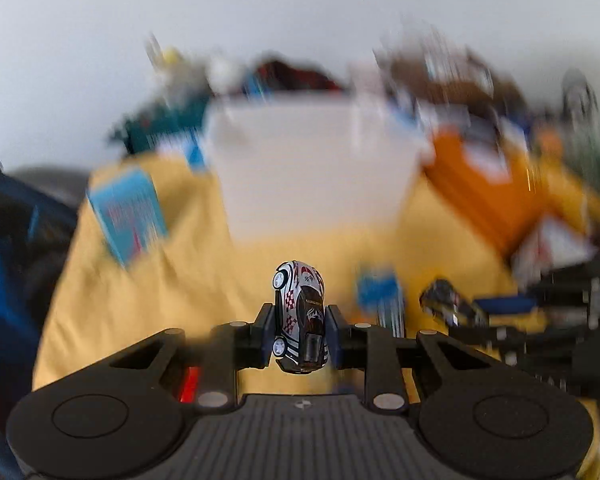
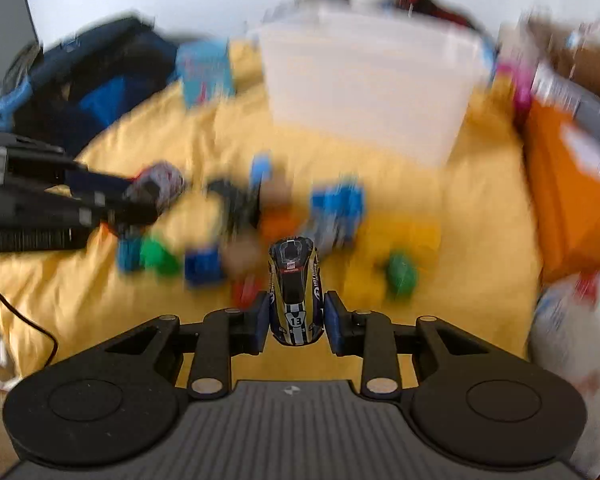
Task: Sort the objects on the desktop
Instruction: 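Carry both cars over the white bin and open both tools to drop them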
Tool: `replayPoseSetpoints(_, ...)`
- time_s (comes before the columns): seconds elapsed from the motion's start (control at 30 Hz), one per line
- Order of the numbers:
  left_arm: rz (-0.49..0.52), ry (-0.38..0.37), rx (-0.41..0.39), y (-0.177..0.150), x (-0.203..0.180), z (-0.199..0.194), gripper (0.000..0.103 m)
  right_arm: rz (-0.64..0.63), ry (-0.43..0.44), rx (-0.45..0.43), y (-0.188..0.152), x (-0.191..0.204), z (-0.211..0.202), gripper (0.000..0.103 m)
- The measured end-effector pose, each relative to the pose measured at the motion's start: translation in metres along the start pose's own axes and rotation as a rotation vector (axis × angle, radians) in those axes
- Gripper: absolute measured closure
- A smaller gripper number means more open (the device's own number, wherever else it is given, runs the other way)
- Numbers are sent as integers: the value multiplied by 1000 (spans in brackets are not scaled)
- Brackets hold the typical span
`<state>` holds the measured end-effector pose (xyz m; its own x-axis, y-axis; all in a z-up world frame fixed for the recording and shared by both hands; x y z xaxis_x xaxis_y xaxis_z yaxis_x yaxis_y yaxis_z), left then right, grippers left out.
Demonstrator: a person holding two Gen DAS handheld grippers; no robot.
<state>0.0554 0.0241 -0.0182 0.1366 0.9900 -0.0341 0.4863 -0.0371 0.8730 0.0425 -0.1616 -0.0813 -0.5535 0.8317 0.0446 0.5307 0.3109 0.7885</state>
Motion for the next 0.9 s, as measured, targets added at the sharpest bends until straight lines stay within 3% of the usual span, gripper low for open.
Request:
replayPoseSetpoints(0.2,-69,22,-112,82,19,34,73,-70,-46,-202,99,-26,-6,71)
replayPoseSetpoints(0.33,-83,23,-97,113,24,74,73,-120,-98,-264,147,-49,13,71)
replayPoseSetpoints(0.57,-51,50,18,121,21,171,74,3,-145,-213,198,-100,84,70)
replayPoseSetpoints(0.77,-69,70,91,108,34,212,73,50,-198,-124,197,-116,132,70)
replayPoseSetpoints(0.9,-81,97,88,106,39,221,73,76,-224,-83,190,-123,149,67)
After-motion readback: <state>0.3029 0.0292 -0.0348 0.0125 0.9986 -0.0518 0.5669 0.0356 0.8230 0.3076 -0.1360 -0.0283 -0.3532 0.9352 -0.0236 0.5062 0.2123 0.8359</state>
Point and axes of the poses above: each gripper's, at about its wrist camera, not at the fingertips, and z roughly the way its jaws point, x to its left, y to its top, the point moved 5 cm from there along z, roughly the way its jaws point, and after that the axes turned 13 degrees about -x, right-handed, at the moved point
